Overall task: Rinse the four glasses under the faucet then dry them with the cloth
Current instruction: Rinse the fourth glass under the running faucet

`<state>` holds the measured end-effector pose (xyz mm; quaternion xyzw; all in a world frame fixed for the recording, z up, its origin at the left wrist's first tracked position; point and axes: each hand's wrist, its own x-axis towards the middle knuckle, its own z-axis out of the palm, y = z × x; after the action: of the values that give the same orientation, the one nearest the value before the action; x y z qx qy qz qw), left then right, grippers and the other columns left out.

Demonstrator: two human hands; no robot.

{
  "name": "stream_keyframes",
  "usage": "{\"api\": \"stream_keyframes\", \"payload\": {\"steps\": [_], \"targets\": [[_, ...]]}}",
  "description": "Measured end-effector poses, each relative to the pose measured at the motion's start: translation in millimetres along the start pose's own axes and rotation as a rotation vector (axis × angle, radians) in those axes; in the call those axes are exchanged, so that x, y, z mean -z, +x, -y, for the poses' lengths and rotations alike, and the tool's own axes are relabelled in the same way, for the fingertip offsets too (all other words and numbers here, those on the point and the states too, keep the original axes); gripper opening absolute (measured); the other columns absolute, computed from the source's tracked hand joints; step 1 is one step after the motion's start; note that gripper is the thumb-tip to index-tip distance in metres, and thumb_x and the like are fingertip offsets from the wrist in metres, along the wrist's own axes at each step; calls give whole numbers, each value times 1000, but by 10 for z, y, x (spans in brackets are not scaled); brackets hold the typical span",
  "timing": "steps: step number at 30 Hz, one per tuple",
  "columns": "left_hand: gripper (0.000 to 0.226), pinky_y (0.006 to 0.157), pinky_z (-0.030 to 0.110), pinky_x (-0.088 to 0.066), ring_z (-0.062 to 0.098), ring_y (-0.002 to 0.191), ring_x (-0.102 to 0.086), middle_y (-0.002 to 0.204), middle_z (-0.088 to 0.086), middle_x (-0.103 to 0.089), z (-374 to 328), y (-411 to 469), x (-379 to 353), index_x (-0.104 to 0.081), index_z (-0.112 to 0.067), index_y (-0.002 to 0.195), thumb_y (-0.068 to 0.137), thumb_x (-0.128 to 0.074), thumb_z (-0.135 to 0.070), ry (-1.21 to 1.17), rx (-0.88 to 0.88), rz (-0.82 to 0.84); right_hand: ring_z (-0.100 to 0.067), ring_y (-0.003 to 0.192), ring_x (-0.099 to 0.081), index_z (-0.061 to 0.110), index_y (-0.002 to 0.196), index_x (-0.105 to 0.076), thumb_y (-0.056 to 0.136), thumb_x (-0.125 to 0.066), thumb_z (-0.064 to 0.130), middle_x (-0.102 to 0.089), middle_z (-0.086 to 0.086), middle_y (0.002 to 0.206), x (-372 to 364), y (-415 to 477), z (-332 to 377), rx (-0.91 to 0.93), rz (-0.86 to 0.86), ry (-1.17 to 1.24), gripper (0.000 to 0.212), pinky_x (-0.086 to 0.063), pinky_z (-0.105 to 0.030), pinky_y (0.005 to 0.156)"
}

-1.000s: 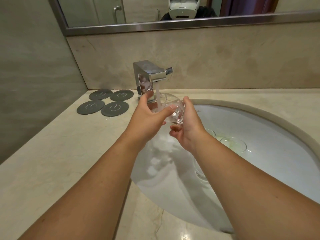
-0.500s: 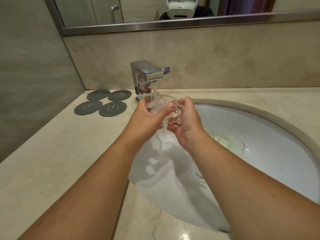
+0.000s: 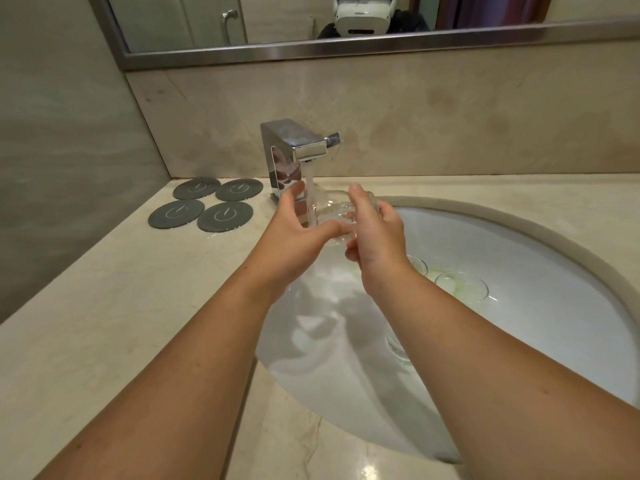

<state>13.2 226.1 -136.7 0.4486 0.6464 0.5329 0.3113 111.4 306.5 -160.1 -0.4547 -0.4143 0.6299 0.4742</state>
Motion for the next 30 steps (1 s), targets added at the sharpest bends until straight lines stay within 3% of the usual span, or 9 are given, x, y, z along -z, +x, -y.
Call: {"api": "stream_keyframes", "payload": {"steps": [3,8,12,14,18,22,27,28,30], "targets": [[92,113,35,-50,1,122,-62,122,-25,-56,26,14,13,-28,-27,165,91,-82,-21,29,13,-24,-23,95,-66,37,113,-58,75,-76,69,-72,-2,117,-17,-49,-4,110,-25,-57,53,-51,-38,80],[105,115,45,-50,12,130,-61,143,-7,-61,55,43,15,-29,-32,165,73,-78,-49,-10,36,-19,-20,92,-68,36,124,-57,81,-80,64,-70,2,107,-23,-54,8,167,-36,-52,56,-52,-38,80],[98,87,33,-60,17,103,-69,148,1,-63,49,43,8,-37,-27,161,80,-78,-65,-154,105,0,-20,89,-64,36,122,-59,75,-78,65,-73,-3,114,-25,-67,10,151,0,4,59,-49,-38,79],[95,81,29,-61,15,105,-73,143,2,-66,56,43,19,-39,-24,160,83,-81,-61,-164,97,-35,-18,81,-61,31,124,-60,81,-78,60,-74,-5,114,-18,-48,7,112,7,12,55,-47,-36,73],[90,87,32,-63,14,125,-68,148,-2,-59,76,46,37,-34,-28,162,89,-87,-40,-67,-16,-78,-19,67,-55,22,125,-63,96,-62,60,-74,0,102,10,-16,20,-15,35,-21,48,-38,-28,50],[99,109,45,-56,15,126,-67,140,-10,-61,58,32,41,-38,-33,161,79,-91,-45,35,-103,-81,-18,63,-53,22,114,-70,94,-53,75,-72,-1,111,22,16,-14,-138,62,16,60,-36,-26,45],[88,117,42,-50,10,132,-65,139,-16,-64,56,12,38,-40,-35,157,85,-91,-28,4,-87,2,-17,54,-47,12,114,-71,95,-64,53,-70,-7,96,19,4,-5,-152,47,145,46,-38,-27,48],[88,117,42,-49,9,133,-63,139,-18,-63,52,8,28,-37,-35,157,87,-90,-29,-15,-71,11,-17,54,-47,11,114,-71,94,-64,51,-71,-8,96,17,11,-7,-145,44,164,45,-38,-26,47],[107,114,42,-51,10,137,-59,149,-13,-57,30,-7,8,-28,-33,163,80,-91,-53,-55,-21,11,-17,53,-48,11,111,-71,93,-64,47,-70,-8,94,17,22,-8,-121,38,185,41,-38,-26,47]]}}
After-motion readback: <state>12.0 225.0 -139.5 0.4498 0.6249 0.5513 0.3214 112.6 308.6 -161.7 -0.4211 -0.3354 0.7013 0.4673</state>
